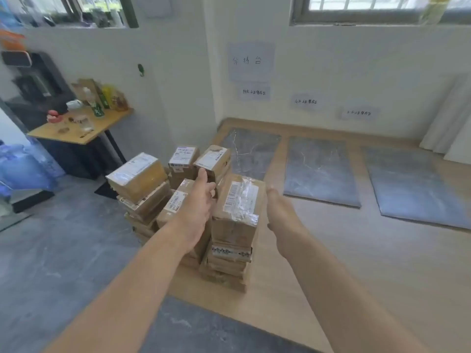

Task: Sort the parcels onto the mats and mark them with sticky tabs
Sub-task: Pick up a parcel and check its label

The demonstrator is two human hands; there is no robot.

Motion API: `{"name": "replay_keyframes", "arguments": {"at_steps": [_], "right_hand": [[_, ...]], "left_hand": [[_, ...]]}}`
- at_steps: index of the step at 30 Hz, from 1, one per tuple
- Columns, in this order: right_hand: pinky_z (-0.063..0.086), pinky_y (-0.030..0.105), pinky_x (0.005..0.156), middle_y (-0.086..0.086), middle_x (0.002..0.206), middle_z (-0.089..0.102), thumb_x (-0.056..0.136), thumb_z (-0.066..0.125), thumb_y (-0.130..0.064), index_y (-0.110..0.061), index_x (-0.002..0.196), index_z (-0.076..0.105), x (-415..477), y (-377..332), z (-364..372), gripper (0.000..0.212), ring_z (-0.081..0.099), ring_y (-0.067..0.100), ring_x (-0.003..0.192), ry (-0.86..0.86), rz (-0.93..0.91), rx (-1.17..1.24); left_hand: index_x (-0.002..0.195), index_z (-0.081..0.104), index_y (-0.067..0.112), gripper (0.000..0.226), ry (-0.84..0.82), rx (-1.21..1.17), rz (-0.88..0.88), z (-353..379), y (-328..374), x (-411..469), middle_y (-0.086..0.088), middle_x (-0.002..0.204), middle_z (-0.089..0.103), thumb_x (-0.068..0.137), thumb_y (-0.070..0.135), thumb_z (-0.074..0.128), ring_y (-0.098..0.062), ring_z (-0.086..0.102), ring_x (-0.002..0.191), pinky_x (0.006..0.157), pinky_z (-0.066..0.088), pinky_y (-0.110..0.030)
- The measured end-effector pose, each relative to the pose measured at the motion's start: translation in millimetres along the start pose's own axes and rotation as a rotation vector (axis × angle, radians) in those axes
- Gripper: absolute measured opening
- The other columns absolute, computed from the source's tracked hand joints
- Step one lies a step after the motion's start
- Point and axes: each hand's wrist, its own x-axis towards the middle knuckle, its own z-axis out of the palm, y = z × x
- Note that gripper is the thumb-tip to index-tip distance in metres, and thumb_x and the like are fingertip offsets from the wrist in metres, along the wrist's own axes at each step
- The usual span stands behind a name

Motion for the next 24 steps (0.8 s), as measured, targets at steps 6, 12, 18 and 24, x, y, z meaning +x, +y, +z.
{"name": "replay_keyframes", "arguments": {"at_steps": [6, 12, 18, 24], "right_hand": [[0.045, 0.047, 0.109, -0.002, 0.117, 0.068, 0.106, 0.03, -0.051, -0.025, 0.111, 0.065, 19, 14, 25, 0.044, 0.062, 0.021, 0.109, -0.014, 0.071, -0.027], [0.048, 0.044, 0.105, 0.001, 0.122, 0.068, 0.104, 0.03, -0.051, -0.022, 0.125, 0.064, -3, 3, 41, 0.05, 0.063, 0.023, 0.112, 0.077, 0.012, -0.004], [0.046, 0.031, 0.077, -0.006, 0.107, 0.067, 0.107, 0.031, -0.053, -0.023, 0.119, 0.064, -33, -27, 42, 0.046, 0.06, 0.013, 0.098, 0.181, -0.144, 0.03], [0.041, 0.028, 0.069, -0.005, 0.107, 0.067, 0.107, 0.034, -0.048, -0.022, 0.116, 0.062, -69, -47, 32, 0.039, 0.061, 0.01, 0.097, 0.29, -0.337, 0.104]], "left_hand": [[0.131, 0.056, 0.023, 0.072, -0.046, 0.026, -0.066, -6, -3, 21, 0.008, 0.112, 0.065, 0.098, 0.07, 0.014, -0.003, 0.056, 0.087, 0.077, 0.043, -0.025], [0.092, 0.063, 0.03, 0.065, -0.071, 0.035, -0.046, -20, 8, 16, 0.015, 0.084, 0.073, 0.096, 0.074, 0.015, -0.007, 0.064, 0.095, 0.081, 0.047, -0.031], [0.11, 0.068, 0.024, 0.071, -0.158, -0.005, 0.087, -25, 39, -5, 0.007, 0.101, 0.078, 0.098, 0.072, 0.016, -0.012, 0.071, 0.102, 0.084, 0.05, -0.032], [0.122, 0.068, 0.019, 0.071, -0.23, -0.074, 0.251, -22, 71, -29, 0.012, 0.095, 0.076, 0.1, 0.067, 0.02, -0.013, 0.071, 0.098, 0.087, 0.052, -0.034]]}}
